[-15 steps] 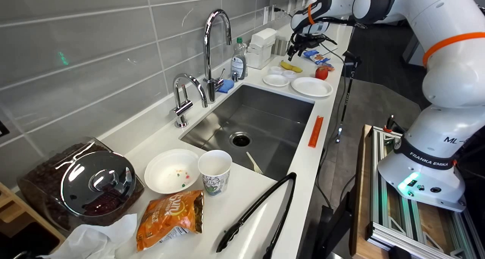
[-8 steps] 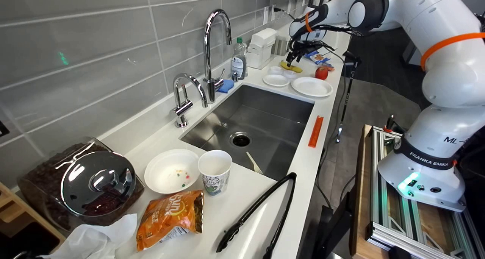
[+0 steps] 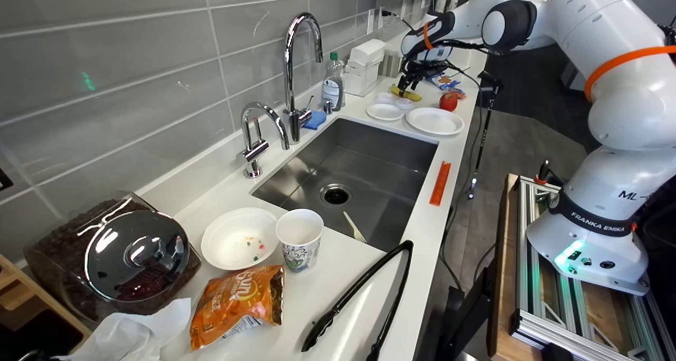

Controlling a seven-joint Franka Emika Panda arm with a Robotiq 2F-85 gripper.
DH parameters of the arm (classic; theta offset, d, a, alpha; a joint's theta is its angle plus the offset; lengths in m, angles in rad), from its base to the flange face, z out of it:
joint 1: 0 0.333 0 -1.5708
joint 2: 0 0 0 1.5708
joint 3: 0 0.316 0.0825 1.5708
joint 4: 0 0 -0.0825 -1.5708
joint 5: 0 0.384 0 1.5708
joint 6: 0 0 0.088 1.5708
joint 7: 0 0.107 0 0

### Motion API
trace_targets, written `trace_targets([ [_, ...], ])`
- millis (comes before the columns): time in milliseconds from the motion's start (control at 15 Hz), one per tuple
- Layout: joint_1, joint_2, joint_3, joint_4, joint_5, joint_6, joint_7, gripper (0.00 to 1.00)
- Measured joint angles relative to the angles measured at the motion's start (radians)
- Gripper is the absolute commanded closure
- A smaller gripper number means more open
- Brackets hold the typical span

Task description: Put the fruits on the white plate in front

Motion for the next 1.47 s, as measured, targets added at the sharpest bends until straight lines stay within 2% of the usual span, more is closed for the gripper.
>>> trace_targets([
  [67, 0.0, 0.004, 0.0, 0.006, 0.0, 0.0, 0.0, 0.17],
  [133, 0.0, 0.008, 0.001, 0.012, 0.001, 0.0, 0.0, 0.23],
  [200, 0.0, 0.012, 0.002, 0.018, 0.002, 0.0, 0.0, 0.19],
  [467, -0.005, 0.026, 0.012, 0.035, 0.01, 0.001, 0.0, 0.17],
  [533, -0.006, 0.03, 0.013, 0.041, 0.012, 0.001, 0.0, 0.2],
  [667, -0.009, 0.038, 0.014, 0.05, 0.013, 0.001, 0.0, 0.32],
  [733, -0.01, 0.039, 0.014, 0.052, 0.014, 0.001, 0.0, 0.33],
  [800, -0.011, 0.041, 0.014, 0.053, 0.014, 0.001, 0.0, 0.47],
  [1000, -0.018, 0.045, 0.014, 0.067, 0.014, 0.001, 0.0, 0.57],
  [1267, -0.027, 0.048, 0.017, 0.077, 0.014, 0.001, 0.0, 0.52],
  [1400, -0.027, 0.048, 0.019, 0.077, 0.015, 0.001, 0.0, 0.53],
  [1467, -0.027, 0.048, 0.021, 0.078, 0.015, 0.001, 0.0, 0.57],
])
